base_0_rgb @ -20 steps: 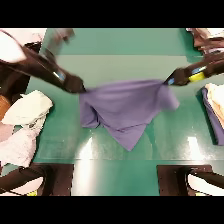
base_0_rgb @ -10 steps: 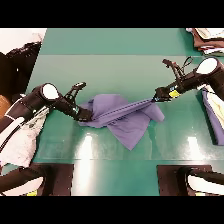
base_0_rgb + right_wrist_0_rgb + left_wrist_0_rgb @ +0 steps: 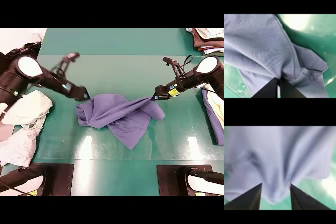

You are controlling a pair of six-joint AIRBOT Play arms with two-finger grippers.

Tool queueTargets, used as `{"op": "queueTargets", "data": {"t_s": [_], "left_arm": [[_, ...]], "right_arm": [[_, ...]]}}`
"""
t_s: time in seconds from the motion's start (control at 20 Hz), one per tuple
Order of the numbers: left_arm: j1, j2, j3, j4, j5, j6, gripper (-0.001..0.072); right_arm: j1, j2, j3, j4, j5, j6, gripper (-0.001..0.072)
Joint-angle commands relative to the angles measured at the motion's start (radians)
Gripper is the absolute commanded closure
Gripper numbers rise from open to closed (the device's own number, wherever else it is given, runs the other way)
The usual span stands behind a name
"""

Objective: Fold the shirts.

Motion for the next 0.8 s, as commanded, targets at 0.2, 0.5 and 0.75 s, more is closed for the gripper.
{"op": "queueTargets", "data": {"t_s": [0.2,0.5,0.75], "left_arm": [[0.146,-0.179,0.033,0.027,-0.024,-0.017,0.0270],[0.139,-0.383,0.033,-0.156,-0.073,0.011,0.0080],[0.106,-0.427,0.031,-0.161,-0.017,0.028,0.0109]], "right_arm": [[0.000,-0.001,0.001,0.000,-0.002,0.000,0.0696],[0.001,-0.001,0.001,0.000,-0.002,0.001,0.0696],[0.001,-0.001,0.001,0.000,-0.002,0.000,0.0696]]}}
